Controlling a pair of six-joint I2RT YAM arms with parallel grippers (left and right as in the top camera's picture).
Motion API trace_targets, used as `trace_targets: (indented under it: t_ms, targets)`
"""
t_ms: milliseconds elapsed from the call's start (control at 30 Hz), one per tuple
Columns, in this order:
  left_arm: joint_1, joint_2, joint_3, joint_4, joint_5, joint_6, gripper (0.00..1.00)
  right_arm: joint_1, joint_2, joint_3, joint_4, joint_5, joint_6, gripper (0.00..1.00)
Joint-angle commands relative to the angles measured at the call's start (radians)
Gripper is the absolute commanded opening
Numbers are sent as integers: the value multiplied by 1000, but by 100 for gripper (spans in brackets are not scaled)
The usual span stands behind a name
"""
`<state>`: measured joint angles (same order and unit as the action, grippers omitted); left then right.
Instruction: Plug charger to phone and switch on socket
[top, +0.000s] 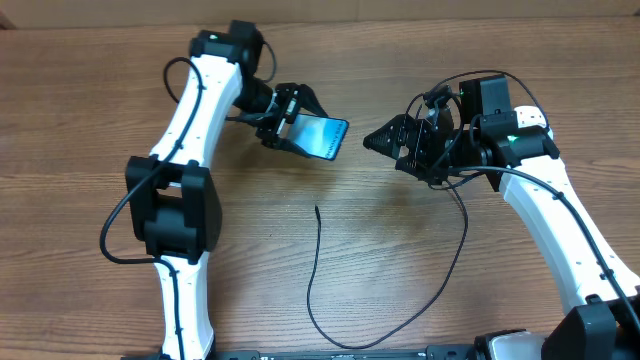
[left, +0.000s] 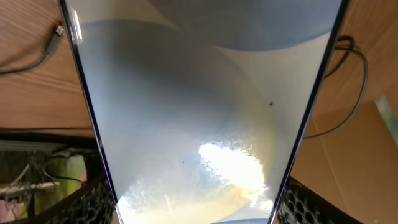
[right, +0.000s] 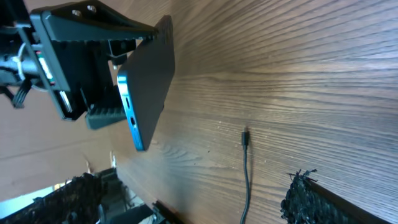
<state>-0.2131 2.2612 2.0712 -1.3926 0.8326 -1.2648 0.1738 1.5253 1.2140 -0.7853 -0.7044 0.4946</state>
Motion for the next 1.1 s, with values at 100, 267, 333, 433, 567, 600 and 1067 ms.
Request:
trace_targets:
  t_ms: [100, 267, 333, 433, 567, 600, 1067]
  targets:
    - [-80, -1, 27, 54, 24, -150, 4, 19, -10, 29, 6, 43, 15, 96]
    - [-129, -1, 27, 75, 24, -215, 4, 22, -10, 29, 5, 58, 14, 96]
    - [-141, -1, 27, 85, 25, -226, 4, 22, -10, 29, -1, 76, 14, 96]
    - [-156, -1, 28, 97, 27, -254, 4, 22, -10, 29, -6, 88, 14, 96]
    - [-170, -1, 28, 117, 66, -270, 4, 22, -10, 28, -6, 106, 15, 93]
    - [-173, -1, 27, 124, 87, -278, 4, 22, -10, 27, -5, 114, 15, 92]
    - [-218, -1, 27, 150, 123, -338, 4, 22, -10, 16, -5, 154, 56, 76]
